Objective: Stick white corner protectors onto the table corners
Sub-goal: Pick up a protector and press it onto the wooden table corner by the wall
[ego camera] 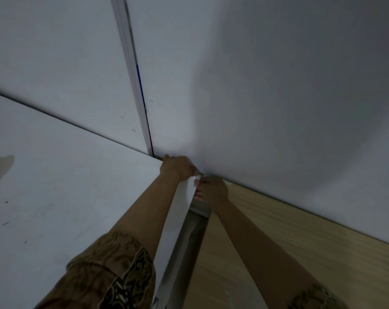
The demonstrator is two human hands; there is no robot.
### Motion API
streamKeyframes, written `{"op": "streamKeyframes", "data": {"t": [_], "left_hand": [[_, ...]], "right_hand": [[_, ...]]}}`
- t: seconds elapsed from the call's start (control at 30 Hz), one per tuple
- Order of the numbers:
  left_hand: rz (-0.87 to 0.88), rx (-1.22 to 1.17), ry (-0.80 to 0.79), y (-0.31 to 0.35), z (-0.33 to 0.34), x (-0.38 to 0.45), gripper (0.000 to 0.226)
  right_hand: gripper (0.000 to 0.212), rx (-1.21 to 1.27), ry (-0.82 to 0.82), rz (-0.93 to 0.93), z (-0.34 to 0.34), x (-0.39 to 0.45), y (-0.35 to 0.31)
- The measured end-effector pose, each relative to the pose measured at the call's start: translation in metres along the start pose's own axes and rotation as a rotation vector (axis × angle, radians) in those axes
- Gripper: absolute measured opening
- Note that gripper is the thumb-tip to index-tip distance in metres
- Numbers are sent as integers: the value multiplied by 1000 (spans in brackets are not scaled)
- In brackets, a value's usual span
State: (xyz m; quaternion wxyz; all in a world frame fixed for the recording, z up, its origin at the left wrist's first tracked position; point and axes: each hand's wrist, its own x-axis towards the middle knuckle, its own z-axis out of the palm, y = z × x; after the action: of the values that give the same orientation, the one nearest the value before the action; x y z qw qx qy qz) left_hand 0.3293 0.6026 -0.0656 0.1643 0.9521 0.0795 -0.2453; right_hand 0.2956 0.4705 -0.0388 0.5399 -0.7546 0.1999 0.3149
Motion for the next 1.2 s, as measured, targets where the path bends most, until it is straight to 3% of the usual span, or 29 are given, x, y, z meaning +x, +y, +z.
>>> {"op": "streamKeyframes", "data": {"t": [0.13,0.33,0.5,0.73,0.83,1.0,1.1,1.2], "left_hand": [[13,35,0,0,1,-2,52],[47,90,-72,3,-7,-11,53],[29,53,-25,3,-4,-15,47],[-23,-55,64,6,3,-13,42],[7,-30,30,3,1,-15,45],[36,-30,61,-1,2,-22,46],[29,-67,55,0,-1,-23,49],[39,-87,49,1,-2,-26,52]], "right_hand": [[30,11,20,-50,-1,-7,4],[38,244,-186,121,-13,-15,-13],[36,243,-171,116,-11,-14,-18],[23,57,-41,87,-1,10,-7],[27,129,-39,69,-2,1,-5],[28,229,-195,59,-13,-7,-3],[17,229,-190,48,-10,-7,-1],[27,196,-132,16,-7,-3,3]]}}
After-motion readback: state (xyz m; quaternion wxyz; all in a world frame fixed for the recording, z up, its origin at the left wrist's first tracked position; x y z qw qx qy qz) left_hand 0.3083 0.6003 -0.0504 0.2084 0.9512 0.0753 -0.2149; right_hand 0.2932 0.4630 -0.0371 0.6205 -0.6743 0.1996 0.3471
